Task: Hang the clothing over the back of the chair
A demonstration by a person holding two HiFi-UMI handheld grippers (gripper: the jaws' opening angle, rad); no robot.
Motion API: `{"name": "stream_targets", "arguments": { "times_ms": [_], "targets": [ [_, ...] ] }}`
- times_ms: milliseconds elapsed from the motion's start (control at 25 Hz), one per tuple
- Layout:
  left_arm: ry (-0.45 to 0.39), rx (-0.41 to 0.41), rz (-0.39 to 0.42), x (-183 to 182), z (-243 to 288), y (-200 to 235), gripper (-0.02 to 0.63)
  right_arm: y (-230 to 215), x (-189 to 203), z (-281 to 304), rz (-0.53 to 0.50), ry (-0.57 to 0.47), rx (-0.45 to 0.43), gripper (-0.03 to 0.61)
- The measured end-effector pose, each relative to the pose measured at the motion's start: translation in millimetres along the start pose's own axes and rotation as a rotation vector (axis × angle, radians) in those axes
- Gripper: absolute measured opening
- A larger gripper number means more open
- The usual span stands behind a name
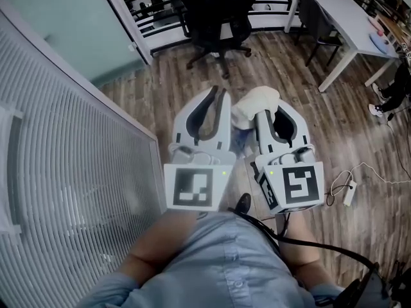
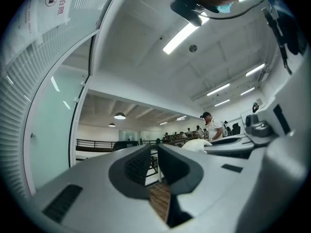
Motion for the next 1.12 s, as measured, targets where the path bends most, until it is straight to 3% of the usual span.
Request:
{"name": "stream_targets", "arguments": {
  "times_ms": [560, 880, 1120],
  "targets": [
    [-0.006, -0.07, -0.005, 21.6, 33.0, -44.4, 0.051, -54.7, 18.6, -2.1, -0.002, -0.033, -0.102, 0.026],
    [0.013, -0.091, 0.006, 29.9, 72.6, -23.1, 0.051, -71.1, 35.0, 36.6, 0.019, -0.026, -0.112, 0.026],
    [0.011, -0.068, -0.002, 32.7, 130.3, 12.3, 0.051, -85.3, 46.3, 97.1, 0.028, -0.024, -0.102, 0.026]
  ]
}}
Point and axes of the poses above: the fingertips, and each gripper's own axes: z forward along the fingers, y to its left, x out of its underside, the point moved 5 cm from there along -z, backward along the fingers, and after that the axes turned 15 degrees about -z, right-handed, at the moved point
